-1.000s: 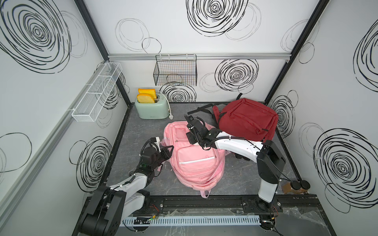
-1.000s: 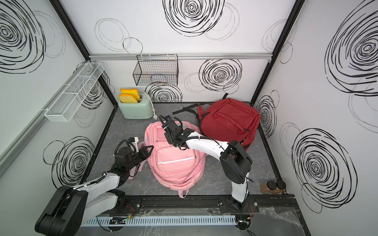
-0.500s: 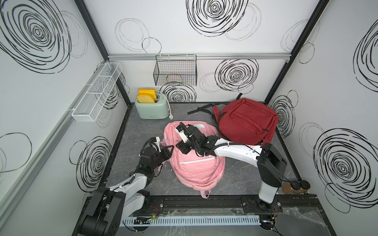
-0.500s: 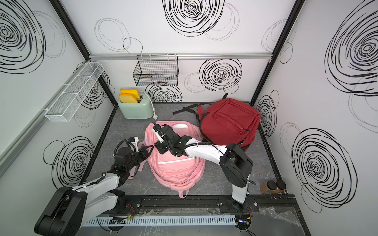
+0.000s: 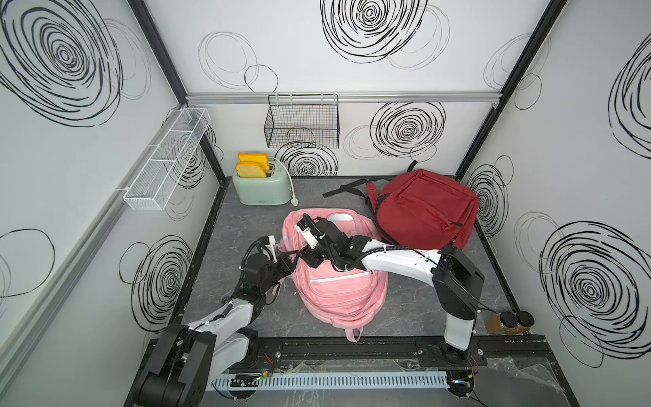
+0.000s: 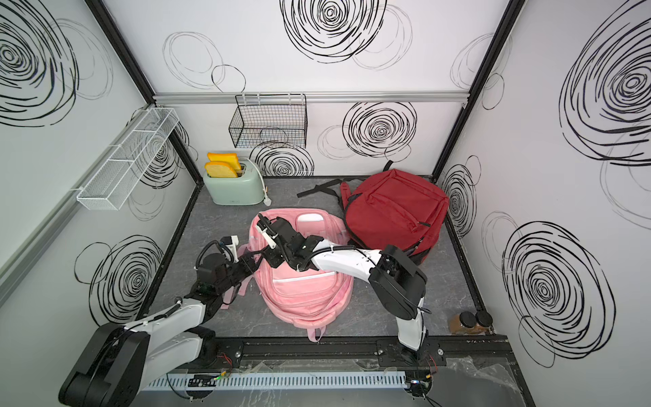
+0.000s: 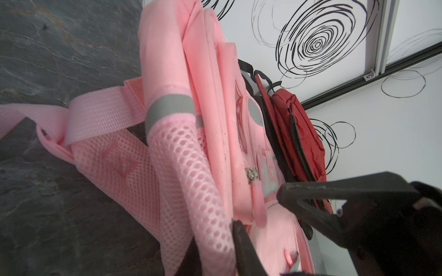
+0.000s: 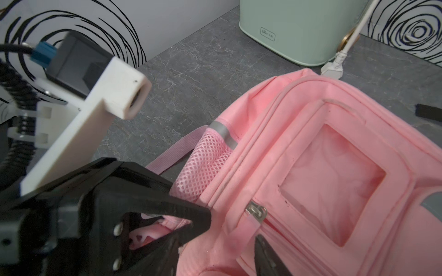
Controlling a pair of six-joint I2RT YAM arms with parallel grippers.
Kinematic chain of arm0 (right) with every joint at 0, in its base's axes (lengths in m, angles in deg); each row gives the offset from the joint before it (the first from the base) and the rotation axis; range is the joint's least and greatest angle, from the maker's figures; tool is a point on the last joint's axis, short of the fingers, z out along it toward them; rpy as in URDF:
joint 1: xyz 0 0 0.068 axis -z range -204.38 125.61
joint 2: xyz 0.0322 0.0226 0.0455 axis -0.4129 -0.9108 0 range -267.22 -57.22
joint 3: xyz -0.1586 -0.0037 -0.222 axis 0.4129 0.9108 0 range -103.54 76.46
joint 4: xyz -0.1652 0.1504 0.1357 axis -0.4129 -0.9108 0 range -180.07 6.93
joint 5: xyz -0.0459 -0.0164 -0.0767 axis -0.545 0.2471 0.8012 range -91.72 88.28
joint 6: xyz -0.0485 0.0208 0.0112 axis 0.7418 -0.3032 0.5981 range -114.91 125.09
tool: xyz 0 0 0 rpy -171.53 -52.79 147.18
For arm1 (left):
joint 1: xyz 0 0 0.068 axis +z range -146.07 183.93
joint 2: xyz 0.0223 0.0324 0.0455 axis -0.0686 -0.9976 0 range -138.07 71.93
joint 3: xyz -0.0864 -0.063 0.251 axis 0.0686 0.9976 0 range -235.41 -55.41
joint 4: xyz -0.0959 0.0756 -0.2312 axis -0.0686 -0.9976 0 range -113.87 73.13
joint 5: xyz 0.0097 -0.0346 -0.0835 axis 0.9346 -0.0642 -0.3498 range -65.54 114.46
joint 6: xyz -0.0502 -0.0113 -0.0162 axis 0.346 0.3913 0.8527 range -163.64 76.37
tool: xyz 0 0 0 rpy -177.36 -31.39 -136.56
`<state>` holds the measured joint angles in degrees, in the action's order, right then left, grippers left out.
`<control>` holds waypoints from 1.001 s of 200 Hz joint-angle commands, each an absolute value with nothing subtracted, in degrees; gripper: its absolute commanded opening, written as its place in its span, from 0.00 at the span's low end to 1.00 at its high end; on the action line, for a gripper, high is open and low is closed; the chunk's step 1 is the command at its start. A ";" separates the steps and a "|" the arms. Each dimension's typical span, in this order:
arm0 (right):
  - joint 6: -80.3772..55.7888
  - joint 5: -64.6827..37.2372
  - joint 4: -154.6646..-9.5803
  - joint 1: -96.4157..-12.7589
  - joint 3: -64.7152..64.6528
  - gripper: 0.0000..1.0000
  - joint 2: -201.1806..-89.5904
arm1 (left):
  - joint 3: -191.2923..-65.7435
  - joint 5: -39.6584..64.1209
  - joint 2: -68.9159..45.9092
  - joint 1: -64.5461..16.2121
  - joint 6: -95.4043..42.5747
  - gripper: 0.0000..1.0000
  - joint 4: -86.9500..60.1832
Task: Zip up the backpack
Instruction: Zip the zipper on the backpack.
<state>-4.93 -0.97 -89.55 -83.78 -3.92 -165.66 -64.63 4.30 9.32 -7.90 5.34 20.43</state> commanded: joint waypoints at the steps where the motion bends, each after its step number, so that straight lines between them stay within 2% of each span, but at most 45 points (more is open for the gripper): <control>1: -2.35 2.02 -92.02 -83.63 -6.80 0.53 -167.27 | -65.81 0.98 10.13 -8.24 6.07 0.00 26.82; 127: 0.74 5.40 -96.84 -83.58 -11.36 0.40 -172.46 | -65.62 0.91 8.38 -8.16 6.35 0.00 28.21; 200: 0.79 3.56 -97.53 -82.27 -11.49 0.23 -173.96 | -65.48 0.99 8.77 -8.15 6.29 0.00 27.98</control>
